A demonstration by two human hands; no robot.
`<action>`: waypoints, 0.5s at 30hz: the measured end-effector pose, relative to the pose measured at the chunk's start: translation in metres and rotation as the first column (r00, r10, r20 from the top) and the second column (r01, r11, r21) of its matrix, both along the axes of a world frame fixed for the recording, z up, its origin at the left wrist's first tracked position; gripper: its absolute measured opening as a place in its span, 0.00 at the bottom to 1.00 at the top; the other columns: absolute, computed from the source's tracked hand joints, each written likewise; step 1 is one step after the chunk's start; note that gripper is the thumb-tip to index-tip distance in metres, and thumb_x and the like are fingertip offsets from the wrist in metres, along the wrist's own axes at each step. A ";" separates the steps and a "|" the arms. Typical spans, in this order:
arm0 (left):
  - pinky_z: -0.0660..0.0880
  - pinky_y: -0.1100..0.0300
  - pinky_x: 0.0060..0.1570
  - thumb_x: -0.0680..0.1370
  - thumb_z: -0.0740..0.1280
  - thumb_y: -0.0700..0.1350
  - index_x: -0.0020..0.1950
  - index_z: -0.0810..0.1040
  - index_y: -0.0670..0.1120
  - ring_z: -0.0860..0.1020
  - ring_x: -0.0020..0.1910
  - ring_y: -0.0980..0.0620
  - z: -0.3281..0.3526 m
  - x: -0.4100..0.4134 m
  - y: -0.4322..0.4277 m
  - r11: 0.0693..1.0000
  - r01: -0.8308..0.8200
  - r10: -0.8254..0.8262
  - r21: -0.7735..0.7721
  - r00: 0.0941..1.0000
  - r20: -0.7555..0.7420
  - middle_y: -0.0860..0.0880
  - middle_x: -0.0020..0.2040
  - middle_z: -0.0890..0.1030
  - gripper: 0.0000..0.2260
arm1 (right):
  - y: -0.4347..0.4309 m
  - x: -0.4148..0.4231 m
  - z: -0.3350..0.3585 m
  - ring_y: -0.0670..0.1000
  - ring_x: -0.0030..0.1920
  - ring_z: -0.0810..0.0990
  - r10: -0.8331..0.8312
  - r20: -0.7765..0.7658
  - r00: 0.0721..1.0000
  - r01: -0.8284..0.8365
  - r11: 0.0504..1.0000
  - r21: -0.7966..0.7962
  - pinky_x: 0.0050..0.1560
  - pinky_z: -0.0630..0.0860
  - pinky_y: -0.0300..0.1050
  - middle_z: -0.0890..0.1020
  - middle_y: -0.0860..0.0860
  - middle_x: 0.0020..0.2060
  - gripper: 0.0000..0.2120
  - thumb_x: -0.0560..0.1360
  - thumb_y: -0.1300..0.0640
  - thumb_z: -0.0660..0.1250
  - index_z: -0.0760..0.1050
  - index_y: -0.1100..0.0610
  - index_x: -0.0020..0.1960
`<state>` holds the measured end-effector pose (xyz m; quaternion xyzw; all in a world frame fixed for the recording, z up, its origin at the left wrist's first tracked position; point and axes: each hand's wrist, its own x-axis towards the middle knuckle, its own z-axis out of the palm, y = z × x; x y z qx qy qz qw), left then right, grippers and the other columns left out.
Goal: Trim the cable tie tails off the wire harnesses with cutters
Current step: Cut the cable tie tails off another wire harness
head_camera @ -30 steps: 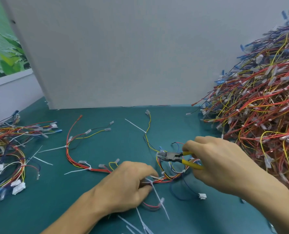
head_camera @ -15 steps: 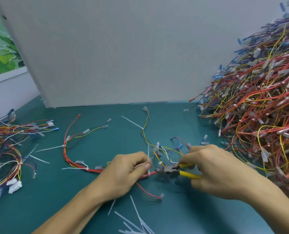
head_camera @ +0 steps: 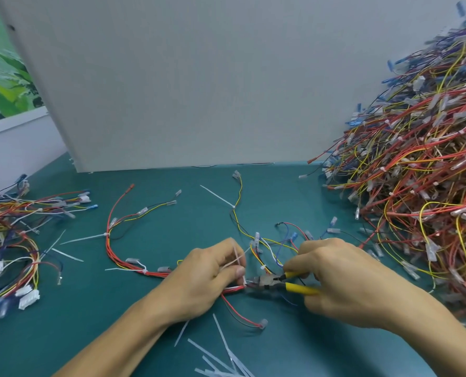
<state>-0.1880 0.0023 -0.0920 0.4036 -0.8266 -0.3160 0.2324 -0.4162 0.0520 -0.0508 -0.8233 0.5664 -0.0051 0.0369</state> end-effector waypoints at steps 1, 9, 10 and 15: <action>0.69 0.70 0.41 0.79 0.64 0.41 0.44 0.72 0.52 0.75 0.37 0.61 0.000 0.000 0.000 1.000 0.000 0.000 -0.007 1.000 0.007 0.58 0.38 0.81 0.06 | 0.000 -0.001 0.000 0.49 0.47 0.74 0.009 0.001 1.000 -0.009 1.000 0.005 0.44 0.74 0.45 0.75 0.46 0.47 0.16 0.70 0.46 0.62 0.75 0.47 0.56; 0.71 0.67 0.43 0.79 0.64 0.42 0.44 0.72 0.52 0.77 0.38 0.60 0.001 0.000 0.000 1.000 0.017 -0.017 -0.006 0.999 0.027 0.59 0.39 0.81 0.06 | -0.004 -0.004 -0.003 0.49 0.47 0.75 0.071 0.011 0.997 -0.070 0.997 -0.018 0.45 0.74 0.46 0.76 0.45 0.46 0.15 0.70 0.47 0.62 0.75 0.46 0.56; 0.72 0.66 0.44 0.79 0.64 0.42 0.44 0.72 0.52 0.77 0.39 0.60 0.001 0.000 0.000 1.000 0.019 -0.019 -0.004 0.999 0.030 0.59 0.39 0.81 0.06 | -0.004 -0.004 -0.003 0.49 0.47 0.75 0.076 0.020 0.997 -0.076 0.997 -0.016 0.44 0.74 0.46 0.76 0.45 0.46 0.15 0.70 0.46 0.62 0.76 0.45 0.56; 0.73 0.63 0.45 0.79 0.64 0.43 0.44 0.72 0.53 0.77 0.39 0.58 0.002 0.000 0.000 1.000 0.025 -0.024 -0.004 0.999 0.042 0.58 0.39 0.81 0.07 | -0.005 -0.005 -0.004 0.48 0.43 0.74 0.064 0.097 0.993 -0.068 0.997 0.039 0.42 0.75 0.48 0.75 0.44 0.42 0.15 0.66 0.46 0.61 0.76 0.46 0.52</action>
